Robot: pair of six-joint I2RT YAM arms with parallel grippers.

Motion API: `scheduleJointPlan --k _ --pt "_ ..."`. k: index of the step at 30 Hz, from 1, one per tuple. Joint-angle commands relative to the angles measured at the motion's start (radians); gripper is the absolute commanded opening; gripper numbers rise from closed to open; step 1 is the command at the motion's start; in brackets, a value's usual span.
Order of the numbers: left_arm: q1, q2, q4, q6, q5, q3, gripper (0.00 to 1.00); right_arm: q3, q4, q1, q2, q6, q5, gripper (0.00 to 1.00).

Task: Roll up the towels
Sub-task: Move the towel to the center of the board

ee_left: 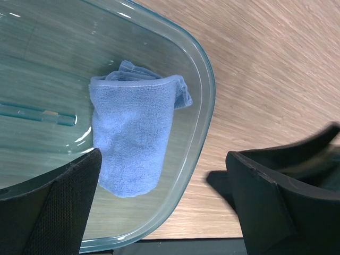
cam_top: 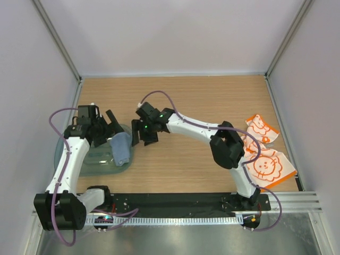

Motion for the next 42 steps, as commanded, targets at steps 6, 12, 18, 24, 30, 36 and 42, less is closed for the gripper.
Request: scheduleJointPlan --k 6,12,18,24,30,36,42 --pt "0.008 -0.019 0.021 0.005 -0.006 0.013 1.0 -0.226 -0.068 -0.257 -0.413 -0.1 0.094 0.73" --pt "0.008 -0.009 0.028 0.008 0.02 0.016 1.0 -0.353 -0.243 -0.685 -0.586 -0.238 0.353 0.77" --pt "0.006 -0.002 0.041 0.007 0.057 0.012 1.0 -0.505 -0.265 -1.194 -0.597 -0.325 0.375 0.75" --pt "0.006 0.02 0.047 0.007 0.093 0.012 1.0 -0.483 -0.269 -1.261 -0.454 -0.312 0.426 0.77" --pt "0.006 0.02 0.051 0.008 0.108 0.009 1.0 -0.486 -0.226 -1.247 -0.293 -0.355 0.26 0.67" --pt "0.006 0.014 0.05 0.008 0.102 0.009 1.0 -0.489 -0.183 -1.083 -0.216 -0.37 0.149 0.34" --pt "0.008 0.011 0.044 0.008 0.073 0.012 1.0 -0.372 -0.121 -0.672 -0.161 -0.398 0.003 0.31"
